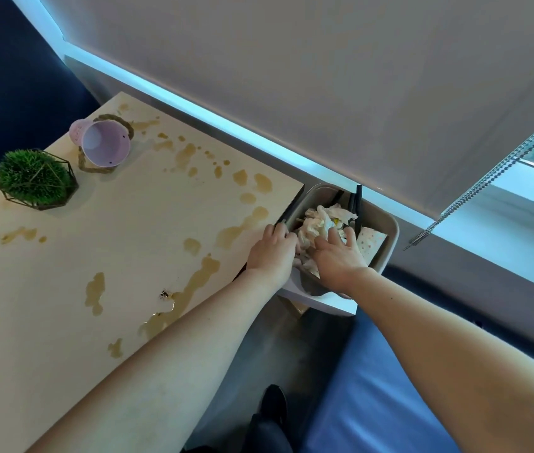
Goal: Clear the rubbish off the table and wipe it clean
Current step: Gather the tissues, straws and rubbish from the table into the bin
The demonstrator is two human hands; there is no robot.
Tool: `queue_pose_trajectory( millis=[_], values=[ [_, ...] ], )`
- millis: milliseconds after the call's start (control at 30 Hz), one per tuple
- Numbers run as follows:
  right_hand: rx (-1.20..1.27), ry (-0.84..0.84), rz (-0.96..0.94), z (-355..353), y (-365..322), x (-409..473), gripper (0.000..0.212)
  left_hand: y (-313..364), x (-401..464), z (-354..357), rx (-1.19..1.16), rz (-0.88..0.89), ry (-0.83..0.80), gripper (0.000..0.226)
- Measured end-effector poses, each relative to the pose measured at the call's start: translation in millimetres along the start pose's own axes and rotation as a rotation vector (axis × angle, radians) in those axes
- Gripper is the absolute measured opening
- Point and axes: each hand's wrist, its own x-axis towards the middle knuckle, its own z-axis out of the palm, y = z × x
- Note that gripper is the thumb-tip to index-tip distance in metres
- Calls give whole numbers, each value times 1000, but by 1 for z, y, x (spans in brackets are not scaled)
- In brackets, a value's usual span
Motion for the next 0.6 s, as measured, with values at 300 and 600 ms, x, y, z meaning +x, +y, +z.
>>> queue_pose_trajectory(
  millis=[300,600],
  values=[
    [43,110,52,-28,5,-14,57,2,-17,-31,-168,-85,-21,30],
    [113,318,28,-102,-47,-18,54,-55,-67,-98,-248,-258,116,28]
  ],
)
